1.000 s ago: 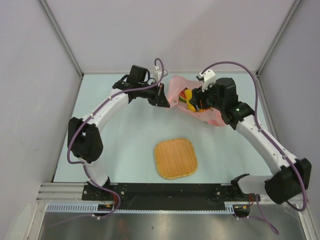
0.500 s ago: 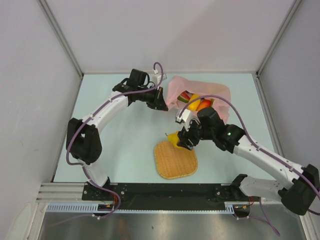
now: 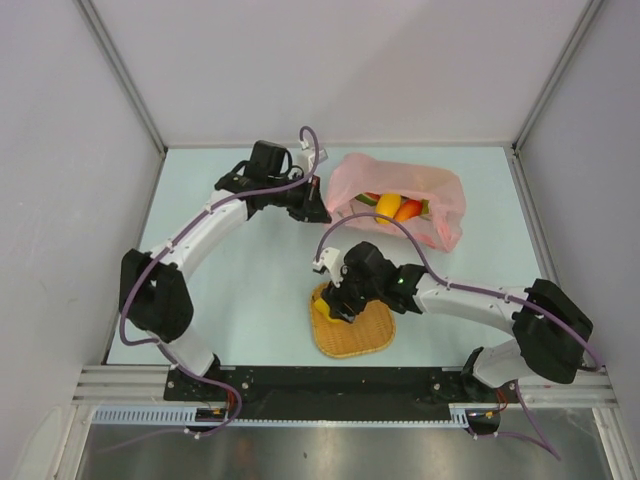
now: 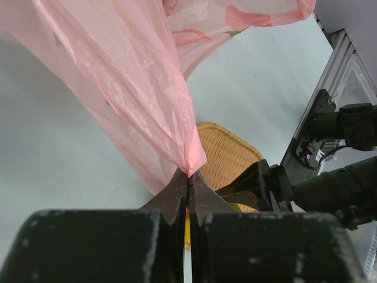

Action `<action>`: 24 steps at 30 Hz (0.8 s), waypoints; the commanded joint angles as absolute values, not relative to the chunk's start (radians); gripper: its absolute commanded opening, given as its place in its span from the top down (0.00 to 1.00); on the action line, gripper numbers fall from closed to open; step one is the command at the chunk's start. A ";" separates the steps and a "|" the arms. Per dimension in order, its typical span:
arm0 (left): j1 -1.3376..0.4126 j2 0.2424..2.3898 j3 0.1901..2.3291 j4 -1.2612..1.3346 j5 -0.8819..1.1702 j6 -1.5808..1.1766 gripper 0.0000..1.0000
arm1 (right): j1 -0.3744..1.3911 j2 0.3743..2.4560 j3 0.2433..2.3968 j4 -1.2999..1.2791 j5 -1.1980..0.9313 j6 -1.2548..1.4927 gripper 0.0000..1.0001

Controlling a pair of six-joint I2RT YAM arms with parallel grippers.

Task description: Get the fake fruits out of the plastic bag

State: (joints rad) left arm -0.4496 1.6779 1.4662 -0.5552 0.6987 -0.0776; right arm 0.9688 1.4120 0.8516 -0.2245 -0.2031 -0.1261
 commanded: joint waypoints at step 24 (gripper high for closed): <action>-0.453 1.580 1.396 -0.495 0.722 -0.090 0.99 | 0.936 1.280 0.999 -0.297 -0.227 -0.104 0.00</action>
State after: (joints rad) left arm -0.4496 1.6077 1.3705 -0.5175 0.6918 -0.0795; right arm 0.9730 1.3666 0.8444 -0.1940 -0.2108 -0.1127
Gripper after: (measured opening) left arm 0.008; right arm 0.994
